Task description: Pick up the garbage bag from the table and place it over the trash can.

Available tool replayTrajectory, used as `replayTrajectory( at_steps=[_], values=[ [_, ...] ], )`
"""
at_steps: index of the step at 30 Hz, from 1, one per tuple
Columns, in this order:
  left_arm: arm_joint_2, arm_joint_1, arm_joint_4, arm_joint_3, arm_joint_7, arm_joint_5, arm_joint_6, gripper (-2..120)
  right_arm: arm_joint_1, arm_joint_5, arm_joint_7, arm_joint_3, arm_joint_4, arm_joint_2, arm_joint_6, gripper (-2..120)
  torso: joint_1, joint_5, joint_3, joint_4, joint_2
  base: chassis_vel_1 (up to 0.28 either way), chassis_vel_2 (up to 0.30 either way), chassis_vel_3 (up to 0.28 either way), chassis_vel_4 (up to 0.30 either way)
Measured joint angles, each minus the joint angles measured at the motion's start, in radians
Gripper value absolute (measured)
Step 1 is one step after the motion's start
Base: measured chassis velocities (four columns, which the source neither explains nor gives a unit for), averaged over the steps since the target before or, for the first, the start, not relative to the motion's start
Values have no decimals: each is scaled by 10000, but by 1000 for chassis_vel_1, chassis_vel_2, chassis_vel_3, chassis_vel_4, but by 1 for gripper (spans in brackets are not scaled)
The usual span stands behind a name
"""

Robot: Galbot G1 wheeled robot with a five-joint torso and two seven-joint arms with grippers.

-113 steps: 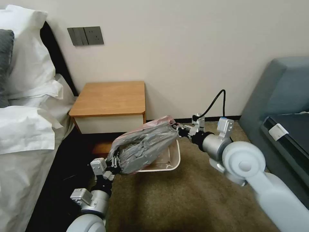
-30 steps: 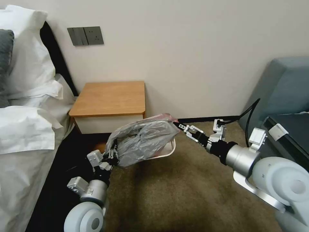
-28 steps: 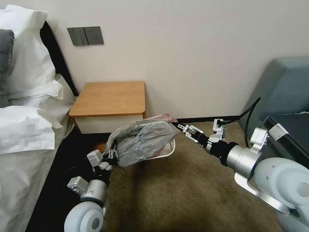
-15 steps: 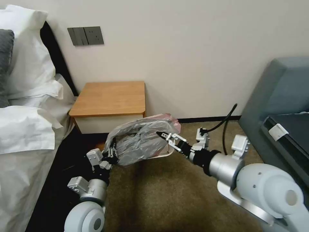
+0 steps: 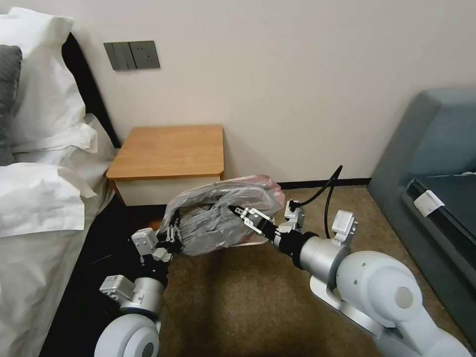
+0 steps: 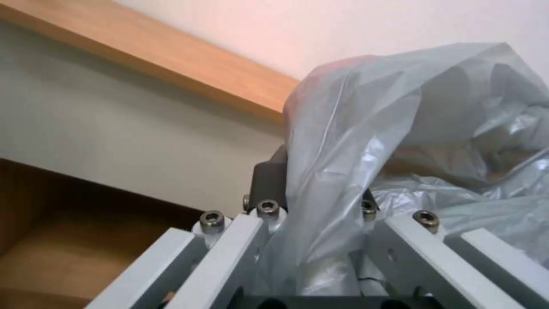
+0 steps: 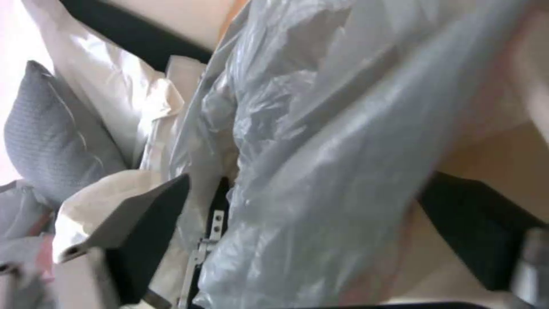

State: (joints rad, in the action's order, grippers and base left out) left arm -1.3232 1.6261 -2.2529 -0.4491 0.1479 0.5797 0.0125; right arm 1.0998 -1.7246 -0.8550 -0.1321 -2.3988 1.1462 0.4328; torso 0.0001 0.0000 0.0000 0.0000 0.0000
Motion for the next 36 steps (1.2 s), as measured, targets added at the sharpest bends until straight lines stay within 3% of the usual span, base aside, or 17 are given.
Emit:
replayTrajectory(
  at_steps=[14,19,34,36],
  values=[
    [-20,-101,94,16,-44,-113,5,7,-19,35,122,46,-41,34,-14,43,0,-1,0,0,0,0,0,0,0],
    [-12,-163,140,6,-35,-81,21,7,-25,13,192,30,-61,-29,7,38,-1,0,0,0,0,0,0,0,0],
    [-21,-441,471,18,153,157,82,7,323,341,573,24,-264,-113,134,38,-1,0,0,-1,0,0,0,0,0],
    [-22,-457,471,36,153,161,90,7,327,418,670,26,-250,-83,128,30,-1,0,0,-1,0,0,0,0,0]
  ],
)
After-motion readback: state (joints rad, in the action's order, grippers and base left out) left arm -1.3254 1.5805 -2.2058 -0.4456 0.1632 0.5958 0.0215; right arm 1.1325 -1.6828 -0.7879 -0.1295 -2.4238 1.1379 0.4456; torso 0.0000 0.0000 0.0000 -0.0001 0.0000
